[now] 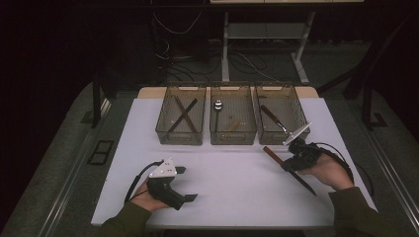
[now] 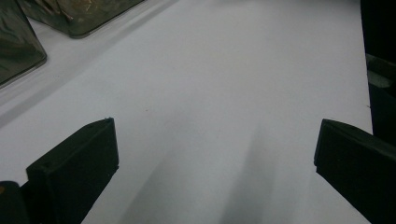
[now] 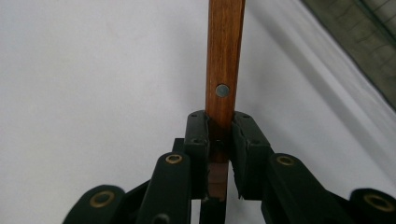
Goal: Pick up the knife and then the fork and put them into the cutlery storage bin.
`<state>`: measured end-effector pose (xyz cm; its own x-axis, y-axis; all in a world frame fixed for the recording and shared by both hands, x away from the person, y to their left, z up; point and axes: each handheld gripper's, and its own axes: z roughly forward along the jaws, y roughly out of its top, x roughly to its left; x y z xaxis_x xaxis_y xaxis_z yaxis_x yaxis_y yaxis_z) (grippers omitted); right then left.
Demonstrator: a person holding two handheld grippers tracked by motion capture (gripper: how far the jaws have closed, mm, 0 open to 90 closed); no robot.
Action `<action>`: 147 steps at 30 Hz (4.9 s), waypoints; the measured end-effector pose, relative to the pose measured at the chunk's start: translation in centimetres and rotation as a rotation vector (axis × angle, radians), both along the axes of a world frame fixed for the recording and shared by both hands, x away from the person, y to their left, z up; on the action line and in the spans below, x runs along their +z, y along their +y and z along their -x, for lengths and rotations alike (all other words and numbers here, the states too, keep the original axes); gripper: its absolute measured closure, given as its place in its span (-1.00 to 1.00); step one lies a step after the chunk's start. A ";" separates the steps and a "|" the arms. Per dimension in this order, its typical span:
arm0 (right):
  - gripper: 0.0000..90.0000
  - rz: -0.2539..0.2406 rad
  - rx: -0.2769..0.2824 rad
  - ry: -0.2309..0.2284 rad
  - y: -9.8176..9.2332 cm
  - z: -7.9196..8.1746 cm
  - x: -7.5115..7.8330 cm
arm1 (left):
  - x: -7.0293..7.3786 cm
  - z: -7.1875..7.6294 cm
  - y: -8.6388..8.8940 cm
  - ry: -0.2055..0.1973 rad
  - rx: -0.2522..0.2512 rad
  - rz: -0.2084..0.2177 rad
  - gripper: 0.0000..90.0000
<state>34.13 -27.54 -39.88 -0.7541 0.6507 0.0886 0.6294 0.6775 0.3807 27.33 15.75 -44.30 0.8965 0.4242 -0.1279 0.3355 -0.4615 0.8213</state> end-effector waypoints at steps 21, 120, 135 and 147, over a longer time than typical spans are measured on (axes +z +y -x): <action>0.73 -0.233 -0.122 -0.149 -3.3 -0.7 3.7 | 0.0 0.0 0.0 0.003 0.004 0.004 -1.00; -0.57 -0.215 -0.357 -0.292 -1.4 -12.1 3.6 | 0.1 -0.1 0.1 0.009 0.007 0.026 -1.00; -0.64 -0.348 -0.324 -0.372 -1.3 -7.1 3.8 | 0.1 -0.1 0.2 0.008 0.006 0.021 -1.00; -0.64 -0.406 -0.276 -0.403 -1.6 -3.2 3.2 | 0.1 -0.2 0.2 0.008 0.011 0.019 -1.00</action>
